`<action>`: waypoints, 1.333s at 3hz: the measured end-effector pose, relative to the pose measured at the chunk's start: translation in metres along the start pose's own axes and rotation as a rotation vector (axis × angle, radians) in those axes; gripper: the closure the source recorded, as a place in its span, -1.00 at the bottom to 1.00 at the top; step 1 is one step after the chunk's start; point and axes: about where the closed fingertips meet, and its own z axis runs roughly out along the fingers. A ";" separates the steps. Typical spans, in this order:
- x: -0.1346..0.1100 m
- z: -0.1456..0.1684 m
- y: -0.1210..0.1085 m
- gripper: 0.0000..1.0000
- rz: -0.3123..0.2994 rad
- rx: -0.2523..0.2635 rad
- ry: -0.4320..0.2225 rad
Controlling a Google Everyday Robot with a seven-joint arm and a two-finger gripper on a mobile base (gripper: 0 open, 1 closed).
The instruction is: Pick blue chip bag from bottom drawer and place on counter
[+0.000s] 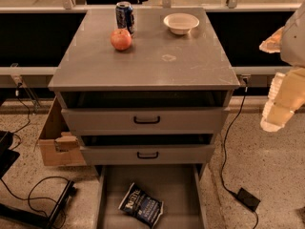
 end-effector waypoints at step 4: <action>-0.004 0.151 0.015 -1.00 0.088 0.068 -0.016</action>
Offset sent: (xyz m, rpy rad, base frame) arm 0.0304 0.0110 -0.0576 0.0485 -0.0534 -0.0578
